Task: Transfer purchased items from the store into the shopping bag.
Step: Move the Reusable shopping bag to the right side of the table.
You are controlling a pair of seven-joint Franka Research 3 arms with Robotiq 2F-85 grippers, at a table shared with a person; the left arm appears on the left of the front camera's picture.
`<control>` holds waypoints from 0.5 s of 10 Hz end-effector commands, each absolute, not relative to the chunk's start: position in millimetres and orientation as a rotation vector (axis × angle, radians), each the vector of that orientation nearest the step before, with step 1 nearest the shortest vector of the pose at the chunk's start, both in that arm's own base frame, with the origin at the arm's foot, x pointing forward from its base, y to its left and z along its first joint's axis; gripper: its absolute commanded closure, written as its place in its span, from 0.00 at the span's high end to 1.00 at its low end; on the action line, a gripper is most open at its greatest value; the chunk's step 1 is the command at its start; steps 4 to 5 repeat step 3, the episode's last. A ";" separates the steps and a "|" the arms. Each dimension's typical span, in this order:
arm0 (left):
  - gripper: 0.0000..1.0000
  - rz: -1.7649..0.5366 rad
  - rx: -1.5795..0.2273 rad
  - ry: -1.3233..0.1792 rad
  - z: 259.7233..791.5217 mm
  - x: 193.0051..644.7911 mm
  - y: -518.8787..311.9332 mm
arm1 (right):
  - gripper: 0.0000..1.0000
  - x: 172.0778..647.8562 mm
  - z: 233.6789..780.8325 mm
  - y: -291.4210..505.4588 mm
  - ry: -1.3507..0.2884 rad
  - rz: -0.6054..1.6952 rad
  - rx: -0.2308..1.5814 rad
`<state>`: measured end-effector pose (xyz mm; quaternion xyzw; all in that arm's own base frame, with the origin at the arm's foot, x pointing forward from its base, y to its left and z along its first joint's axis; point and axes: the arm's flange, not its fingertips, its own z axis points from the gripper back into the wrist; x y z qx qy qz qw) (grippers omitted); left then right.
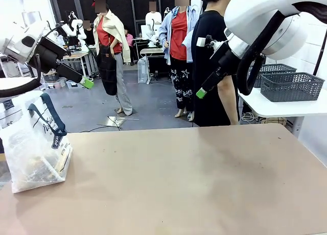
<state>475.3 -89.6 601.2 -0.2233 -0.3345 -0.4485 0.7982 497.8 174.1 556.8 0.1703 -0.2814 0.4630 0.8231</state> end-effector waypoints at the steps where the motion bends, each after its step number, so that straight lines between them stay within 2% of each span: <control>1: 1.00 -0.970 -0.478 -0.707 602.8 475.1 -88.5 | 1.00 494.9 554.1 172.7 -0.594 0.987 0.346; 5: 1.00 -0.970 -0.478 -0.707 602.8 475.1 -88.5 | 1.00 494.9 554.1 172.7 -0.594 0.987 0.346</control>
